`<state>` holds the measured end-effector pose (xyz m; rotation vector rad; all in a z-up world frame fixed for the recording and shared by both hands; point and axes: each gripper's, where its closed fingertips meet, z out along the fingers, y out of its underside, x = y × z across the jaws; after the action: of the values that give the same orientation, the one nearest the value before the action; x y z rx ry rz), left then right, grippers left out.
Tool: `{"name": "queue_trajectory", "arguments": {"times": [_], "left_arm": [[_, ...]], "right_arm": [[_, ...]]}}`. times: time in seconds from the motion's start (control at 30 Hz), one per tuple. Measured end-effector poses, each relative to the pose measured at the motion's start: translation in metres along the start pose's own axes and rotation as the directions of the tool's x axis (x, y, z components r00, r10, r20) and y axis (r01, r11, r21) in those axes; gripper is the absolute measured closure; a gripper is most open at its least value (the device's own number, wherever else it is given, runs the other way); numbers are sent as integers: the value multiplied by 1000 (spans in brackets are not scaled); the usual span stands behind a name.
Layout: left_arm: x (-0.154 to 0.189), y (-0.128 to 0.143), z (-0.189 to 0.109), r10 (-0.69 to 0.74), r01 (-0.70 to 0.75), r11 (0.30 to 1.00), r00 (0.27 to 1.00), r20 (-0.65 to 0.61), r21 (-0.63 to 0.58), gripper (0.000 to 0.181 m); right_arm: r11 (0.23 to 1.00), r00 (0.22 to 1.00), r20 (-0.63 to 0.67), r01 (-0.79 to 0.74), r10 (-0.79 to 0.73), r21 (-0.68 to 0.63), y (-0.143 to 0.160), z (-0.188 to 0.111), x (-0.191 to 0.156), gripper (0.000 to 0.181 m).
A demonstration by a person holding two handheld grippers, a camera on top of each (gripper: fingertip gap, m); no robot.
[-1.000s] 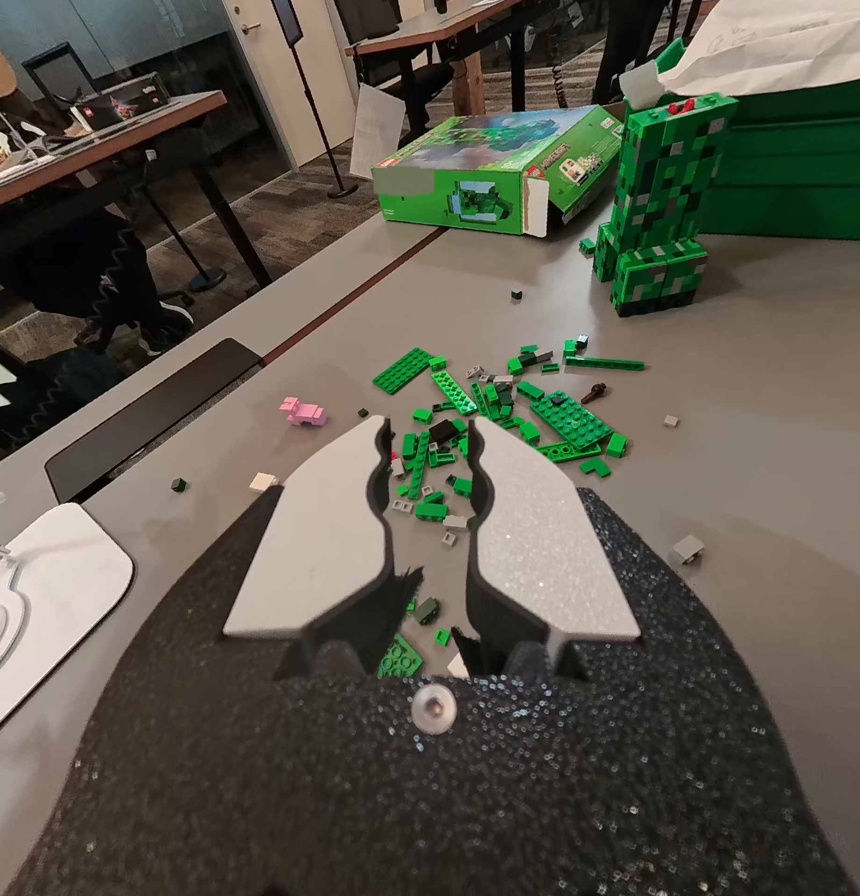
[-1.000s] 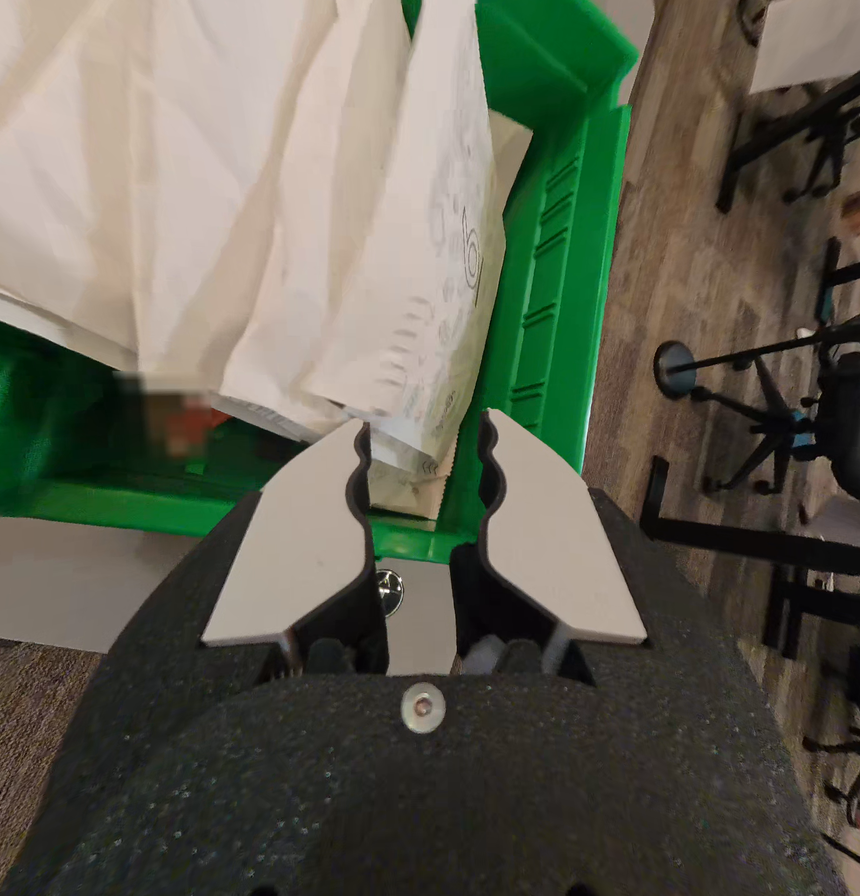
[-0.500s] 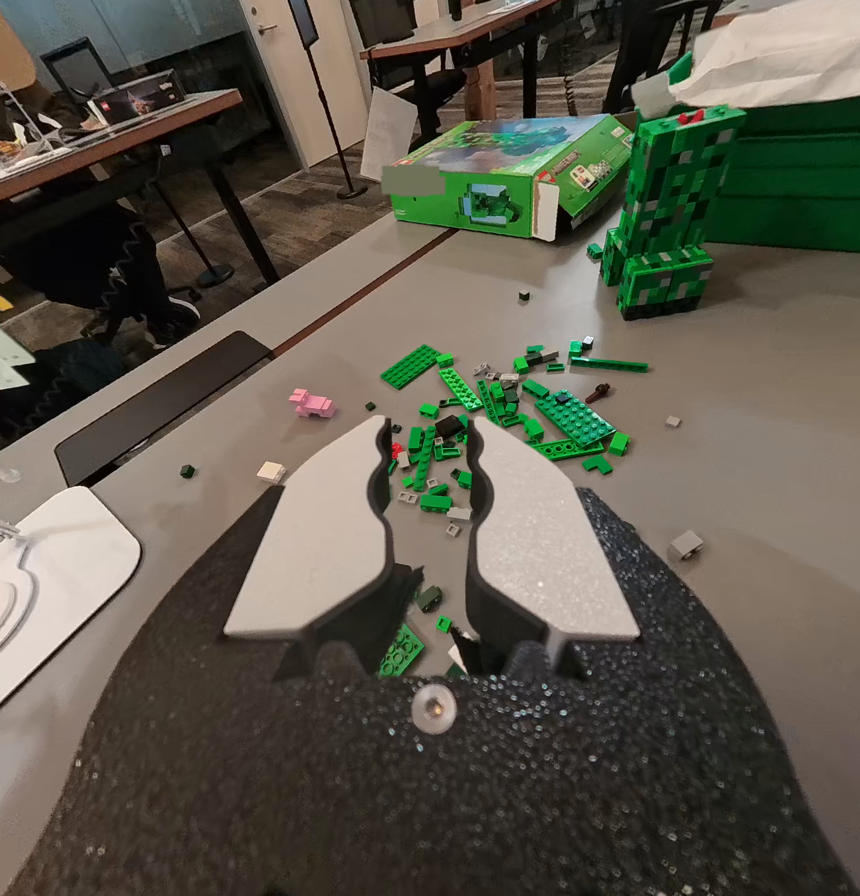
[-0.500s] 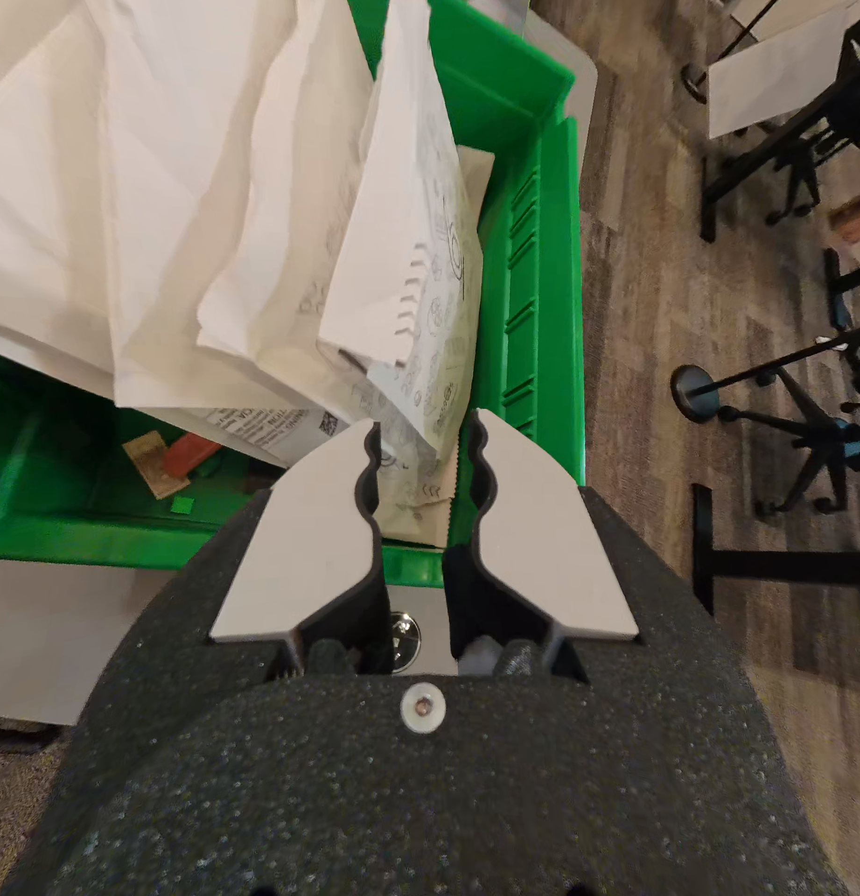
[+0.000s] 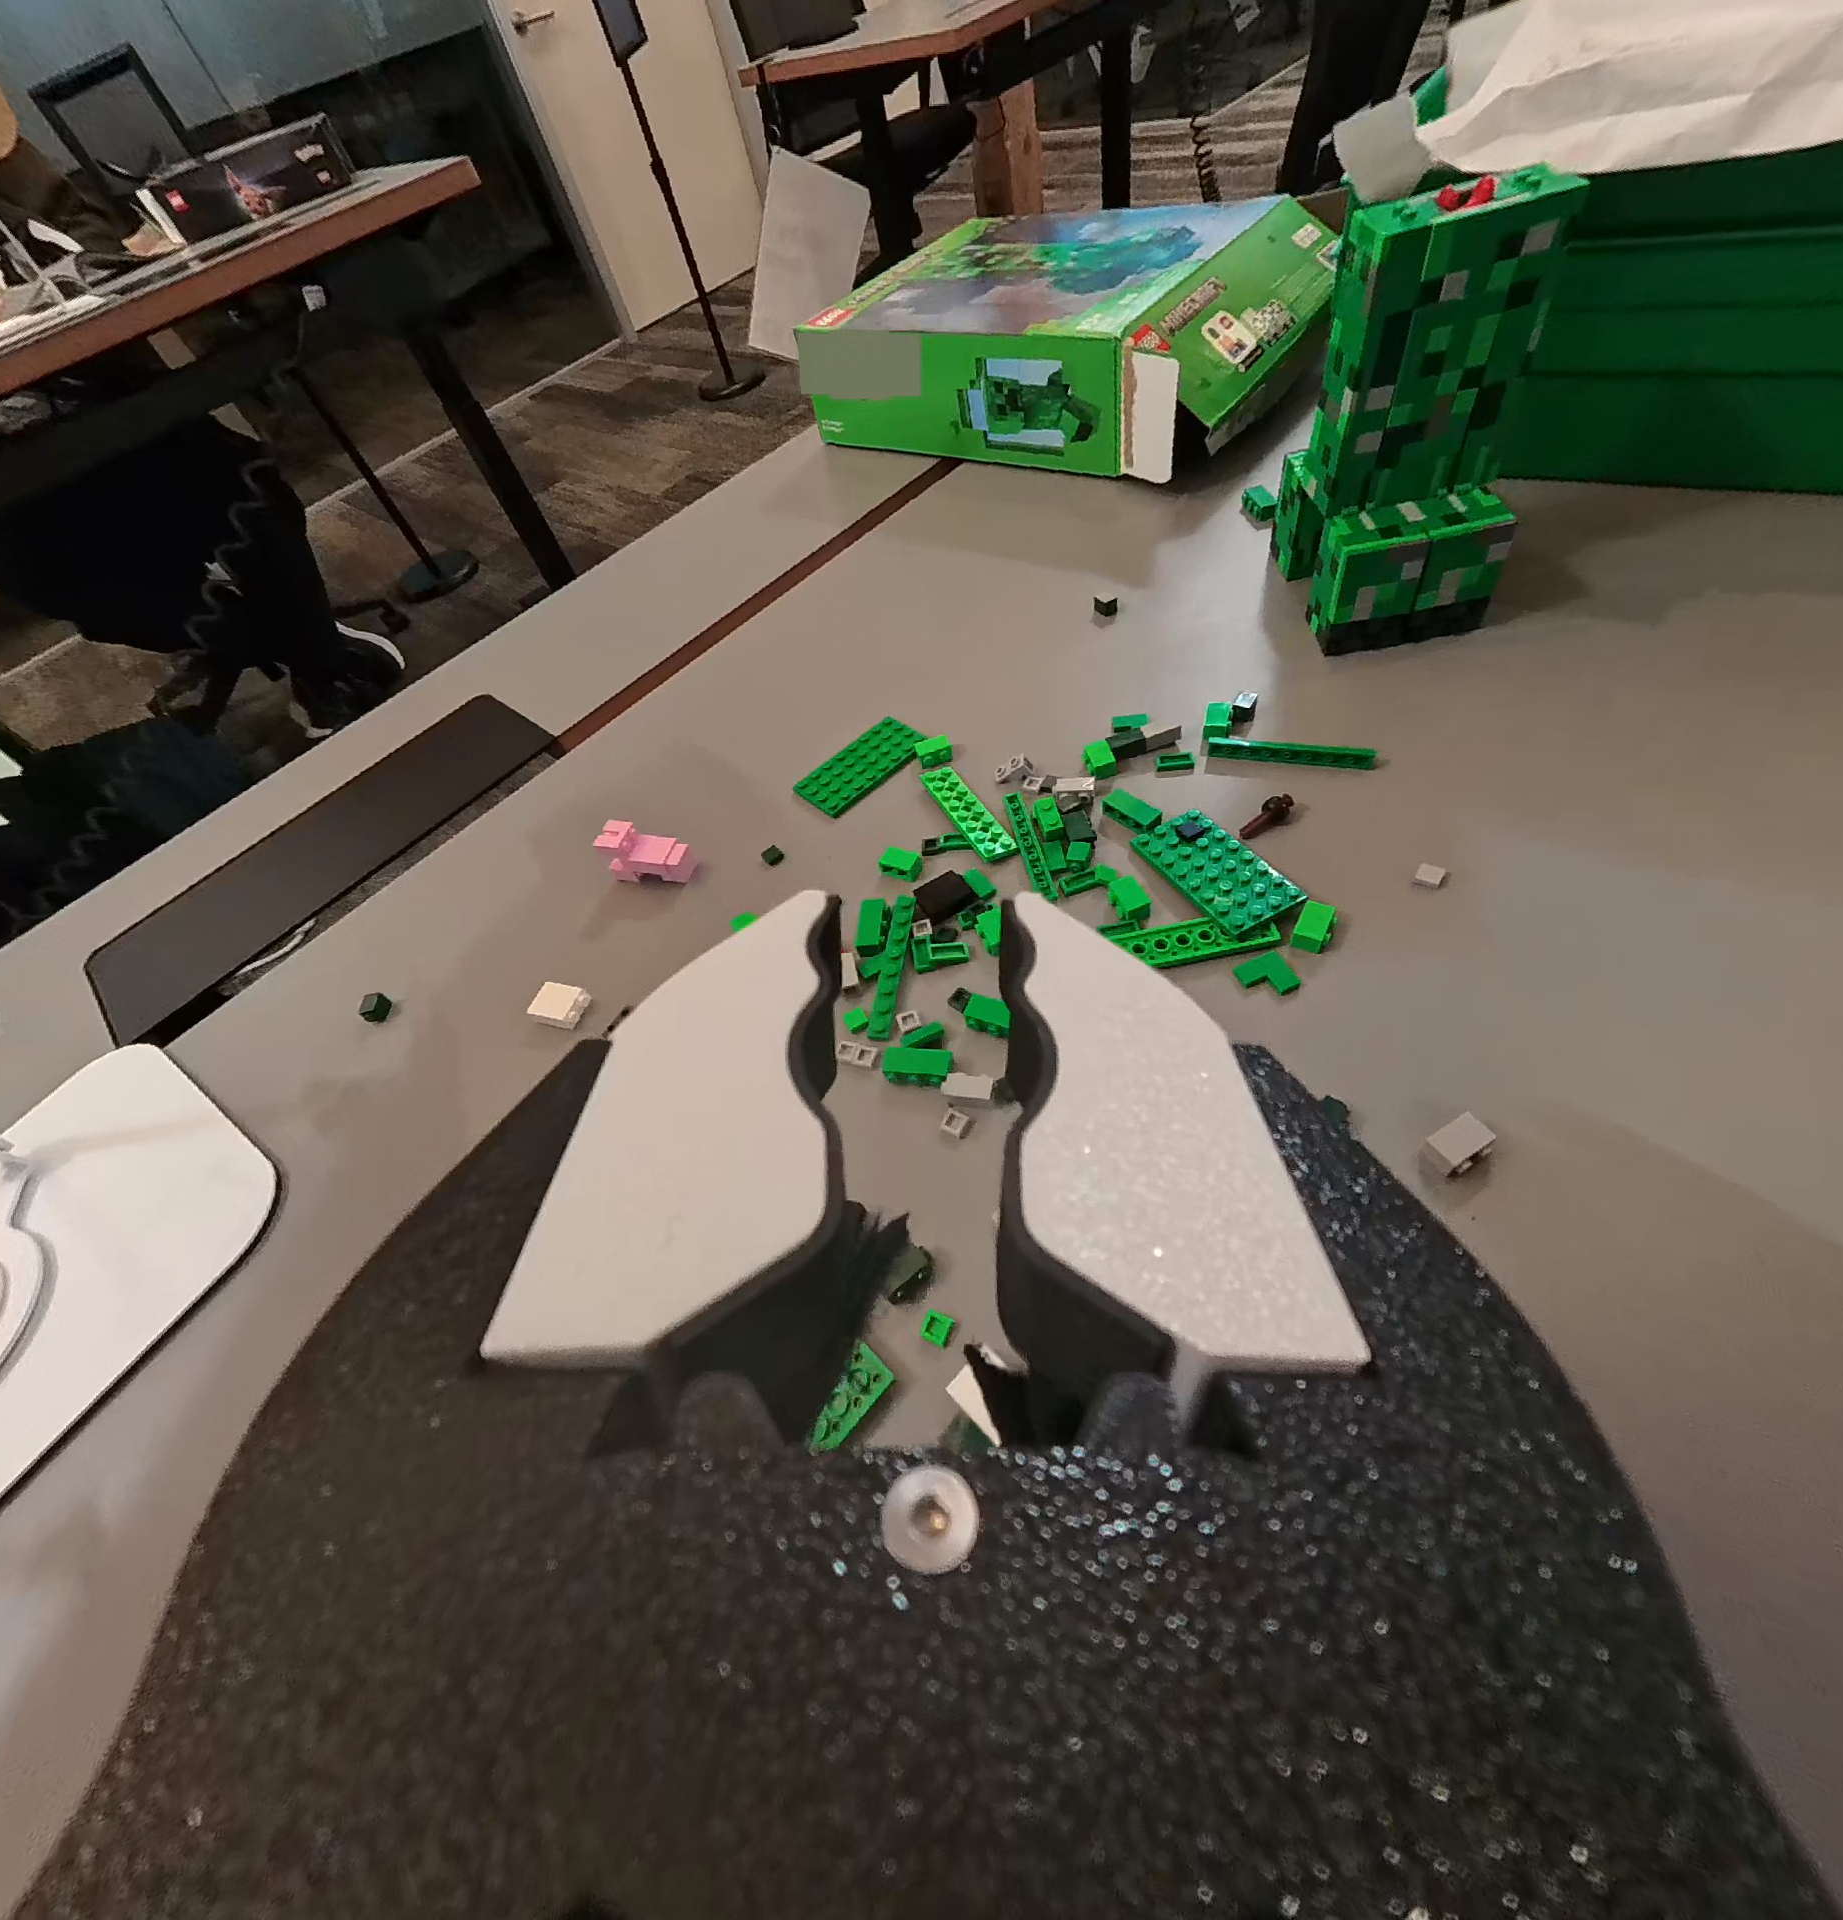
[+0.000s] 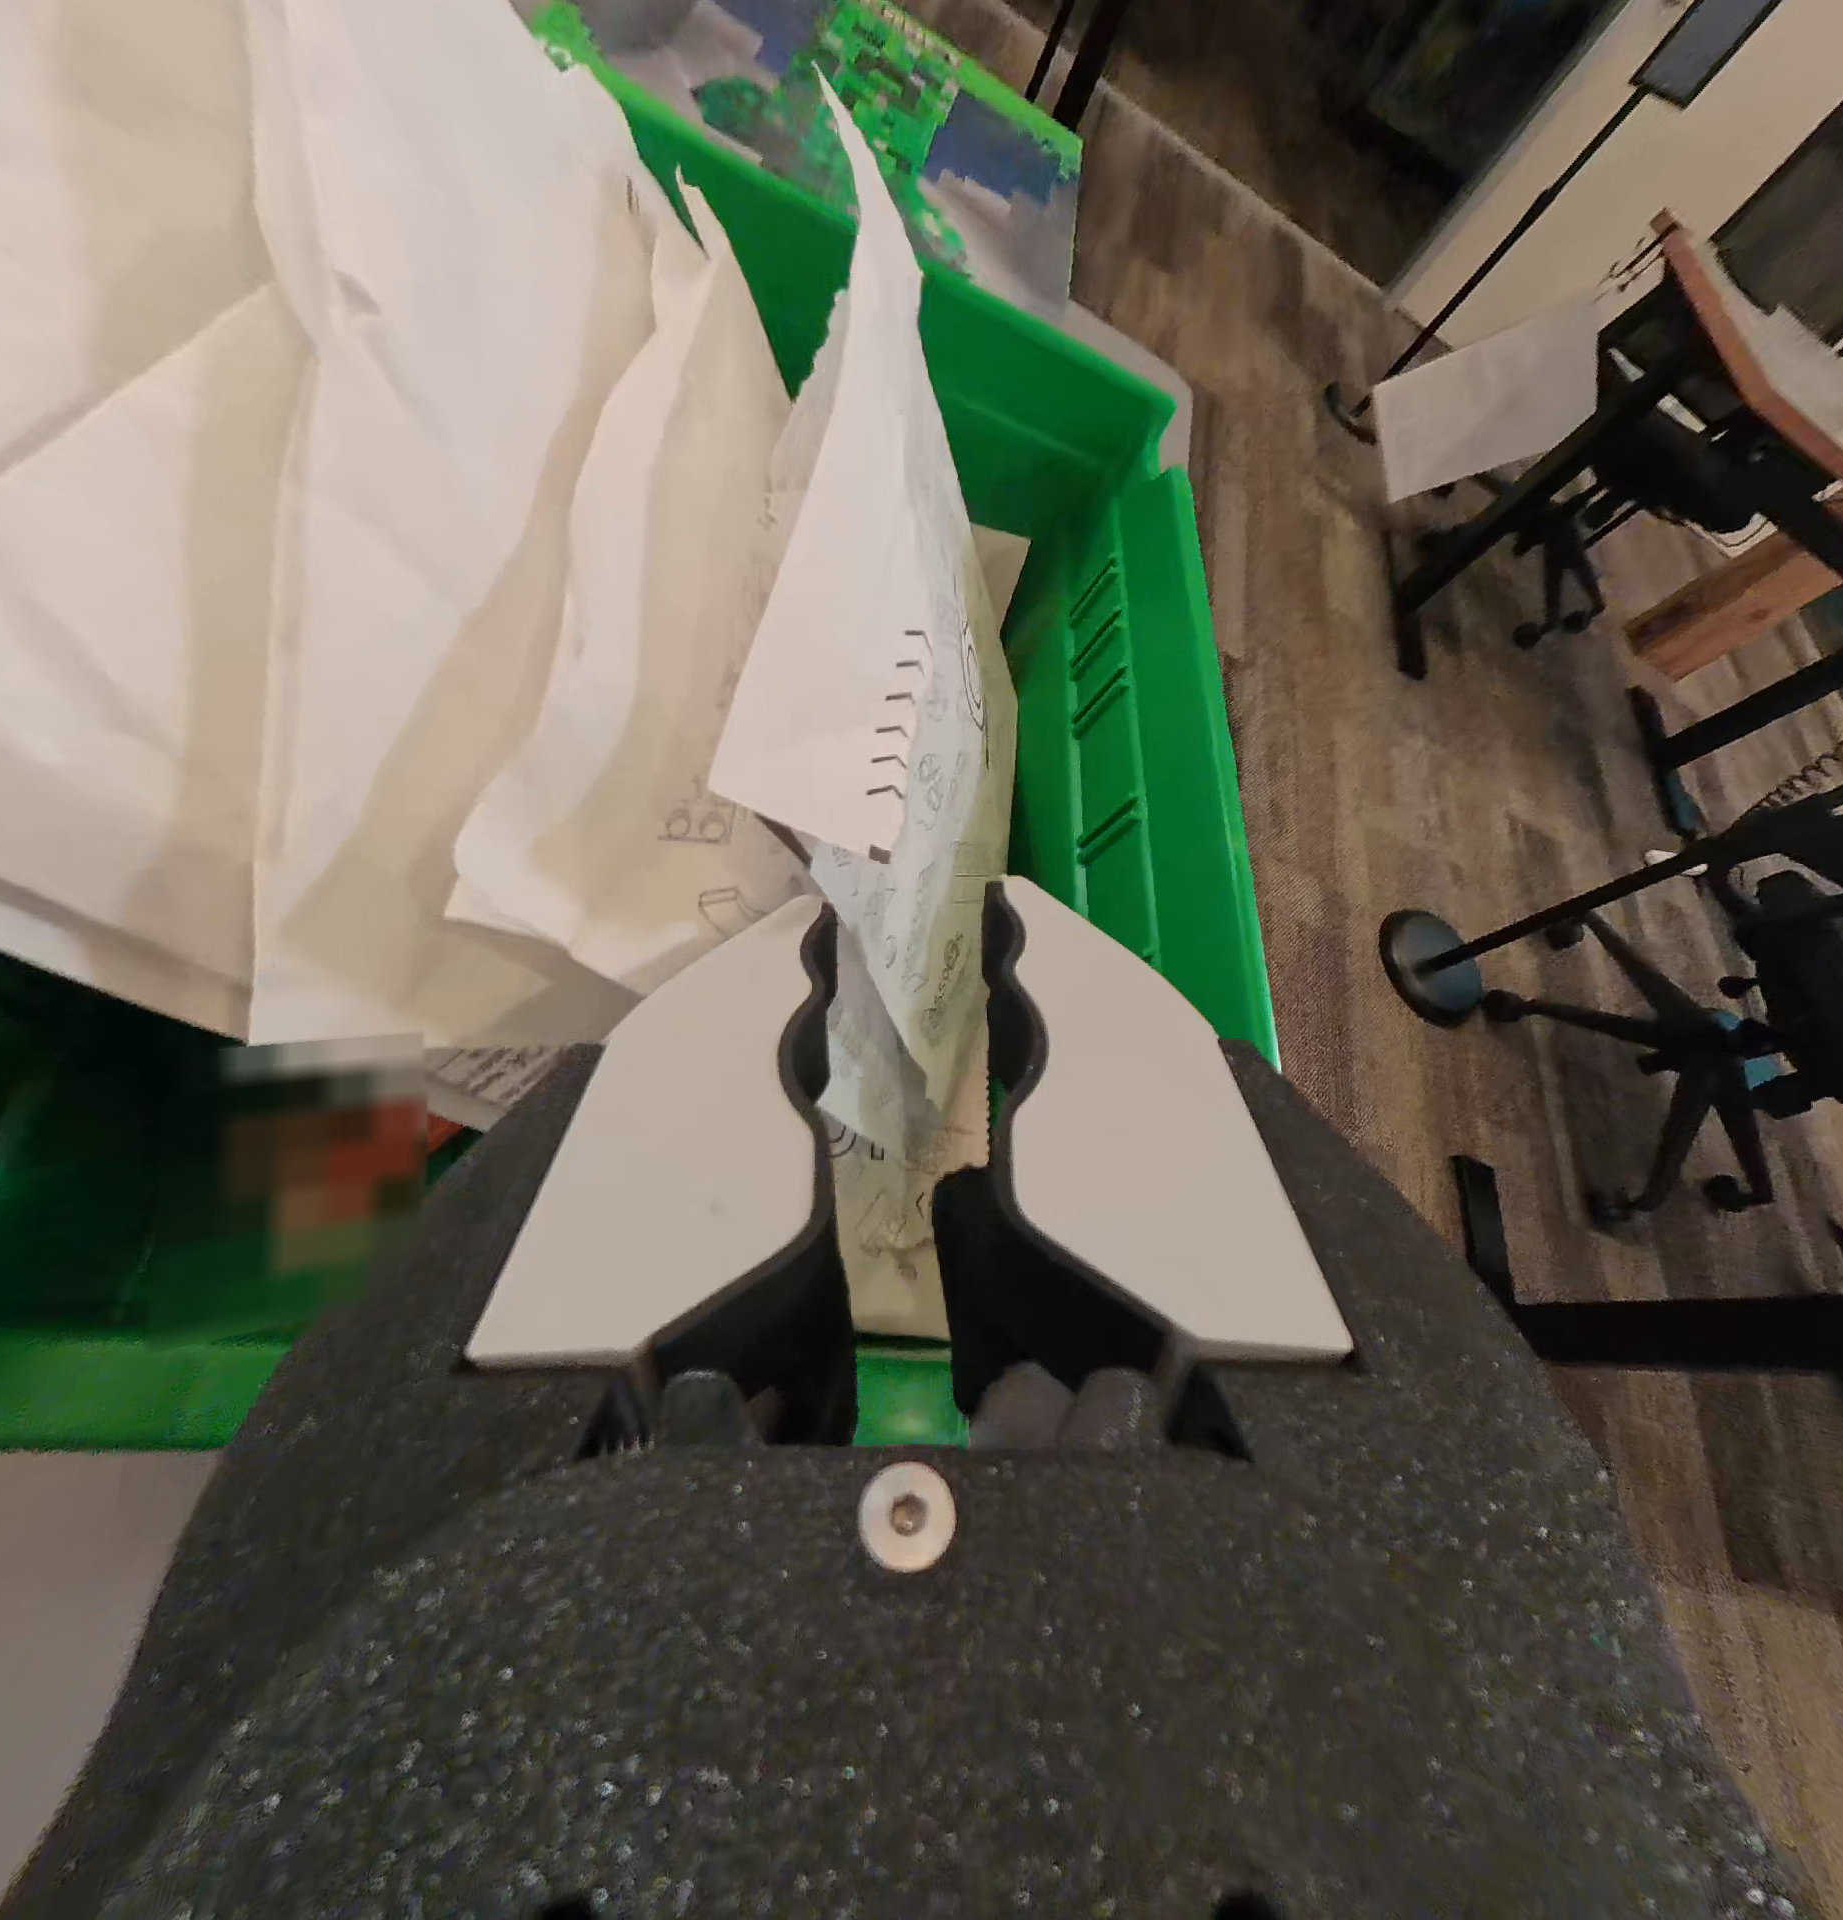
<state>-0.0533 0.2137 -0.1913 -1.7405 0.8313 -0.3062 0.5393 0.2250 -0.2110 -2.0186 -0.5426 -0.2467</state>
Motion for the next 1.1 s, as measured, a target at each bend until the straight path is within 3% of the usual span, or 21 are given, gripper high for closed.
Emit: {"name": "queue_trajectory", "arguments": {"times": [0.27, 0.4, 0.5, 0.97, 1.1], "left_arm": [[0, 0, -1, 0, 0, 1000, 1000, 0, -3, 154], [-2, 5, -2, -7, 7, 1000, 1000, 4, -15, 154], [-3, 6, -4, -15, 16, 1000, 1000, 9, -14, 155], [-14, 15, -10, -49, 49, 999, 999, 24, -8, 155], [-16, 17, -12, -48, 48, 999, 998, 28, -13, 156]], "right_arm": [[999, 1000, -23, -18, 19, 36, -7, 25, 6, 150], [997, 999, -30, -21, 23, 75, -17, 31, 8, 179], [994, 995, -82, -55, 63, 98, -25, 29, 16, 180], [942, 950, -208, -166, 231, 291, -71, -17, 50, 180], [915, 947, -193, -174, 257, 365, -102, -37, 46, 181]]}}
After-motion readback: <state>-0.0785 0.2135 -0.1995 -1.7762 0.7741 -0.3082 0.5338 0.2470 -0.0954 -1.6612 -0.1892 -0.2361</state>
